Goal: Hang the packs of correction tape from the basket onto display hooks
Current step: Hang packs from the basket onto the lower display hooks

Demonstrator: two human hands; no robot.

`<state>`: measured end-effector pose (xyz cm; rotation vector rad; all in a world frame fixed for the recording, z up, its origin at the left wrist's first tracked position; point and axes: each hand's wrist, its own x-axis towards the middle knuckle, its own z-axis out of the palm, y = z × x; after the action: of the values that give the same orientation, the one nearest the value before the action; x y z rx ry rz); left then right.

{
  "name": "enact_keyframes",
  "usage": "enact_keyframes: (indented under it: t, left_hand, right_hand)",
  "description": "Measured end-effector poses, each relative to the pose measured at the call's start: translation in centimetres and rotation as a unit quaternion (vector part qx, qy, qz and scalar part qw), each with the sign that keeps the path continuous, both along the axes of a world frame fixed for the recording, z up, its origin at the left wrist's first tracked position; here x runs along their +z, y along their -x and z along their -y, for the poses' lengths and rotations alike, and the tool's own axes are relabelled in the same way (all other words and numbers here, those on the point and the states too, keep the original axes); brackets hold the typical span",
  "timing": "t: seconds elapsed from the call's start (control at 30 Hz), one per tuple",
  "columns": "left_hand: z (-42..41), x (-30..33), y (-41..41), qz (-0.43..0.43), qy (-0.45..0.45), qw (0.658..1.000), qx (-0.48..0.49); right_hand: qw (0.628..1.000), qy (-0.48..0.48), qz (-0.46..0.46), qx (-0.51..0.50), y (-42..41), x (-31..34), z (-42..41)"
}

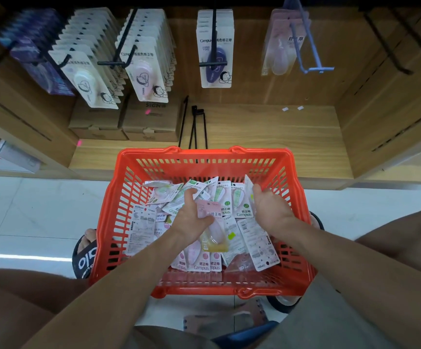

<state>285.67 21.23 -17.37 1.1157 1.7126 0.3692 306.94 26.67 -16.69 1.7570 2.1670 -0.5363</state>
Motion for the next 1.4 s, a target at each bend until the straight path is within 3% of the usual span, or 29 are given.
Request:
enact_keyframes:
  t: [0.13, 0.27, 0.33, 0.4, 0.53, 0.6, 0.67, 0.8, 0.97, 1.07, 1.13, 1.23, 1.4]
  left_hand:
    - [-0.6, 0.5, 0.0, 0.019, -0.029, 0.999, 0.025]
    - [-1.2, 1.5, 0.1, 0.157, 0.034, 0.971, 0.177]
    - [-1.0, 2.5, 0.2, 0.224, 0.078, 0.953, 0.187]
    - [-0.7, 2.2, 0.3, 0.208, 0.073, 0.959, 0.177]
    - [-0.6, 1.5, -0.3, 0.079, 0.009, 0.981, 0.176]
    - [-0.8, 1.7, -0.3, 0.068, -0.004, 0.979, 0.19]
    - [-1.0, 1.8, 0.1, 0.057, -0.011, 0.981, 0.186]
    - [-0.5, 1.8, 0.6, 0.008, -0.009, 0.992, 0.127]
    - [0.1, 1.7, 0.4, 0.067, -0.041, 0.991, 0.11]
    - [0.1, 2.2, 0.5, 0.039, -0.049, 0.995, 0.074]
    - [0.1, 1.9, 0.7, 0.01, -0.063, 0.997, 0.054]
    - [-0.1, 1.5, 1.0, -0.003, -0.039, 0.998, 0.054]
    - [0.0, 2.2, 0.3, 0.021, -0.005, 0.997, 0.08]
  right_hand:
    - [0.993, -0.042, -0.11, -0.02, 2.8, 3.4, 1.9]
    - [0.984, -0.031, -0.149, 0.093, 4.8, 3.4, 5.4]
    - [0.977, -0.033, -0.181, 0.11, 5.0, 2.5, 6.1]
    - [0.965, -0.018, -0.242, 0.103, 4.8, 2.2, 6.1]
    - [0.939, 0.047, -0.329, 0.083, 3.9, 2.7, 6.0]
    - [0.949, 0.048, -0.31, 0.004, 3.4, 2.5, 5.8]
    - [0.969, 0.078, -0.221, -0.083, 2.2, 1.3, 4.9]
    - [0.958, 0.26, -0.031, -0.12, -0.1, -1.7, 4.7]
    - [0.967, 0.225, -0.018, -0.12, 0.0, -3.9, 6.0]
    - [0.961, 0.236, -0.046, -0.139, -0.9, -2.7, 4.0]
    - [0.939, 0.278, -0.099, -0.177, -2.2, -1.8, 1.9]
    - [0.855, 0.379, -0.212, -0.282, -3.4, -0.1, -0.6]
    - [0.748, 0.435, -0.4, -0.303, -1.3, 2.7, -1.2]
